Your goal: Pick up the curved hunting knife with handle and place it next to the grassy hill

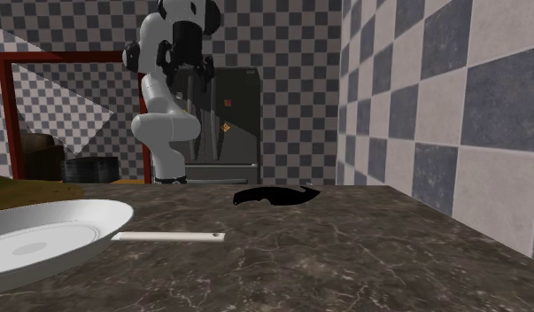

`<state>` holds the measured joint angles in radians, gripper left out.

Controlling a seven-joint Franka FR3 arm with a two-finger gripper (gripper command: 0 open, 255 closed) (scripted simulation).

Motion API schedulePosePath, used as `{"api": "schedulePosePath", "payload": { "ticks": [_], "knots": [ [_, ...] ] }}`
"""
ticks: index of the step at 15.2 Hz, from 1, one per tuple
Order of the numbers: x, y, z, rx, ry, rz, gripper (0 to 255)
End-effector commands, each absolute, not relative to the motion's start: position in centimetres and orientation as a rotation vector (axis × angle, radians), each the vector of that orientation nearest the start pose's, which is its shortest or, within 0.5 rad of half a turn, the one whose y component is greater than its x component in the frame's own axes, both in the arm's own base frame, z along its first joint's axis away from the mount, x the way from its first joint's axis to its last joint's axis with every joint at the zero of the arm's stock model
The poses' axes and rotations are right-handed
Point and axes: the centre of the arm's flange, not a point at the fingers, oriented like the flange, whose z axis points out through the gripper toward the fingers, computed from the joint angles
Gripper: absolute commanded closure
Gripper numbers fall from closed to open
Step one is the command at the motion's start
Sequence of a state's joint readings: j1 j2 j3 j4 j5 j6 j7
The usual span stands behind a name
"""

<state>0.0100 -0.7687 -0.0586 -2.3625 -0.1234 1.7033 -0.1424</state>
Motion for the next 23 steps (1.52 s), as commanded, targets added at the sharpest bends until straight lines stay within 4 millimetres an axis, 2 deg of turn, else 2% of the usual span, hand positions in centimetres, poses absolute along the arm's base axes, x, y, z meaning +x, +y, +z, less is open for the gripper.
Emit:
{"api": "schedulePosePath", "payload": {
  "ticks": [1, 6, 12, 23],
  "knots": [
    [32.4, -3.3, 59.4, -3.223, -0.190, -0.163, 0],
    [37.6, -2.7, 55.0, -3.193, -0.429, -0.109, 0],
    [43.5, -1.1, 49.5, -3.131, -0.711, -0.044, 0],
    [52.4, 4.4, 38.6, -2.950, -1.204, 0.075, 0]
  ]
}}
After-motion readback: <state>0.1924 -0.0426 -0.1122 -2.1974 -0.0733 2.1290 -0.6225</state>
